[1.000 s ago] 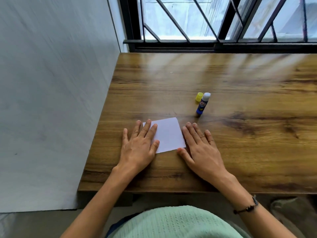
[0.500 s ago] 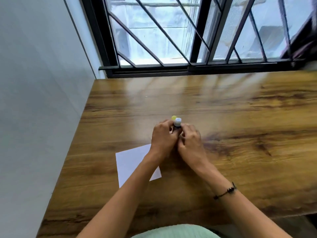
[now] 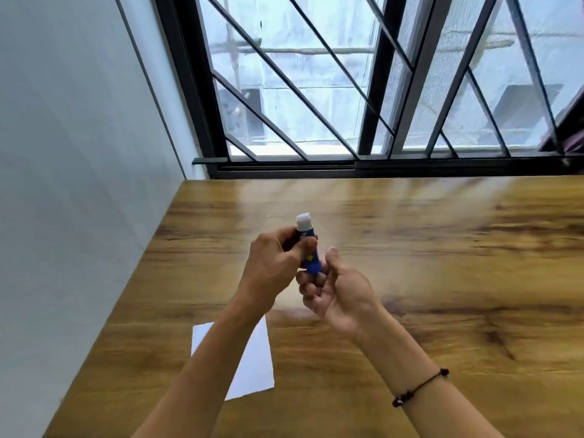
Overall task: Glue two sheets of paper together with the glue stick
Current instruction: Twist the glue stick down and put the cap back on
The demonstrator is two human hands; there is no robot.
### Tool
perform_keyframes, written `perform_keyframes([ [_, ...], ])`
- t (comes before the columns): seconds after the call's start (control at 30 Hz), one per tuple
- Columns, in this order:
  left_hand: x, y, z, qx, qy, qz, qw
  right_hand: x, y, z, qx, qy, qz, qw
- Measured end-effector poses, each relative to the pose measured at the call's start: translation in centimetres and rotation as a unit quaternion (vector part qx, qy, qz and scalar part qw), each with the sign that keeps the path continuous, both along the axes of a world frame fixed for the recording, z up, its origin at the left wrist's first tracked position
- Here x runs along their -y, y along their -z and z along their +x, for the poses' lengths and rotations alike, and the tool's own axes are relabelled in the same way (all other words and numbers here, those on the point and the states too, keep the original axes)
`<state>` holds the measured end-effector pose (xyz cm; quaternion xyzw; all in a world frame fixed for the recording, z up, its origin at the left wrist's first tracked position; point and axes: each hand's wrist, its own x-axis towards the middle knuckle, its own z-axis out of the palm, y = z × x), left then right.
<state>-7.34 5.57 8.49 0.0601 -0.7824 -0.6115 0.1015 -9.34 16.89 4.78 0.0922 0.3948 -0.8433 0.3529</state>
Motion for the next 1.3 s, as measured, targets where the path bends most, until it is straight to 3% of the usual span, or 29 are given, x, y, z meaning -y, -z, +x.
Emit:
perform_keyframes([
  [0.2,-0.7,0.0,0.2,-0.002,-0.029,-0.005,1.000,-0.3,-0.2,-0.1,0.057,-0.023,-0.080,0.995],
  [0.47,-0.7,-0.1,1.0,0.004,-0.036,0.011,0.999,0.1,0.0,1.0,0.043,0.050,-0.083,0.994],
  [0.87,1.7,-0.5,0.9,0.014,-0.008,-0.026,1.000,2.7,-0.7,1.8,0.105,0.031,-0.102,0.989],
  [1.17,2.5,-0.3,0.6,0.013,0.005,-0.020,1.000,3.4,-0.2,1.9,0.045,0.120,-0.097,0.987],
  [1.3,2.7,-0.4,0.2,0.010,0.018,-0.018,1.000,3.4,-0.3,2.0,0.027,0.111,-0.107,0.988],
])
